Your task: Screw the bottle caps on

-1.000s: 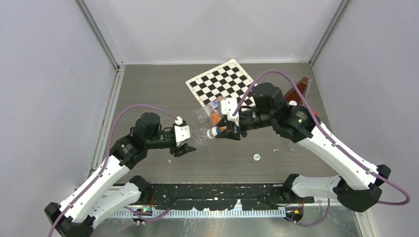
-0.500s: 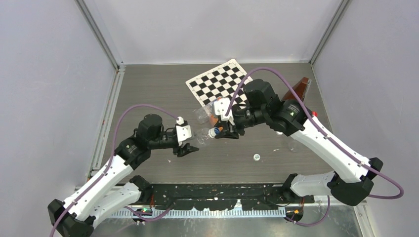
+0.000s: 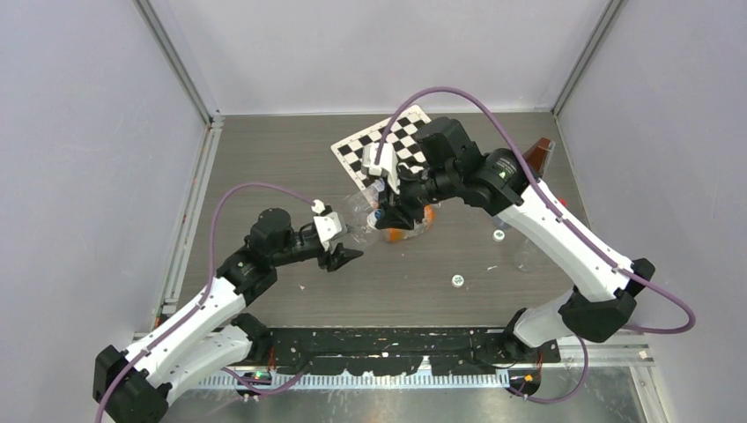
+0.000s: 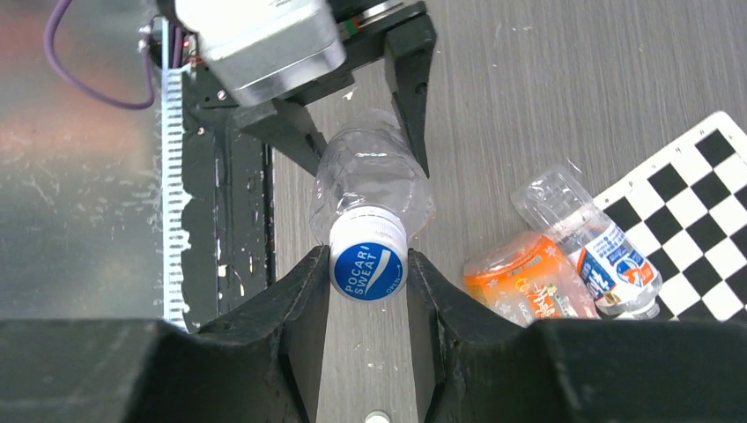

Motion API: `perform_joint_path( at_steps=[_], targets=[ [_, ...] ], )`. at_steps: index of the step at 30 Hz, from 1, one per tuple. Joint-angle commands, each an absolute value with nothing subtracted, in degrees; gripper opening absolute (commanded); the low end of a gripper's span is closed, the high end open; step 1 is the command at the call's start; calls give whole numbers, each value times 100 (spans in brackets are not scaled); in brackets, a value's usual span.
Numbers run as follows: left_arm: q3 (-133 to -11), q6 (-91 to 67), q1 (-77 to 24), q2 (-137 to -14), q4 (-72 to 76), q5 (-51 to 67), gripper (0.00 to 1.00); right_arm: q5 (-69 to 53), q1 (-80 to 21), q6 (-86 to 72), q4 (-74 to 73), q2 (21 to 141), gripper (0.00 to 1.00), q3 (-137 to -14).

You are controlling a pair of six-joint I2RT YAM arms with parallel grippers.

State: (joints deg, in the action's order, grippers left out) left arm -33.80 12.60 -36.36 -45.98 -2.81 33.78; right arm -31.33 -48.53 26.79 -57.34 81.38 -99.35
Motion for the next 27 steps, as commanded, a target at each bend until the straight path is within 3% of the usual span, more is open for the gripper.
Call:
perform_joint_path(
  at_steps=[1,8,23,25,27],
  targets=[
    [-3535,803,-3681,-4571,1695,2767,0,-2556,-4948,1510,-6097,8643,1,-10206],
    [-3420,668,-4073,-4834,2688,1648,0,-1776,-4948,-193,-6150,9153,1,-10562],
    [-3088,2419,-5638,-5814,4896,-839,0,-617,-4948,-3722,-6819,9783,1,-10864],
    [-3047,2516,-5822,-6024,5232,-1091,0,-370,-4948,-3992,-6823,9802,2,-10848],
    [-3022,2462,-5940,-6146,5381,-1333,0,-129,-4948,-4154,-6755,9750,11,-10839]
  ],
)
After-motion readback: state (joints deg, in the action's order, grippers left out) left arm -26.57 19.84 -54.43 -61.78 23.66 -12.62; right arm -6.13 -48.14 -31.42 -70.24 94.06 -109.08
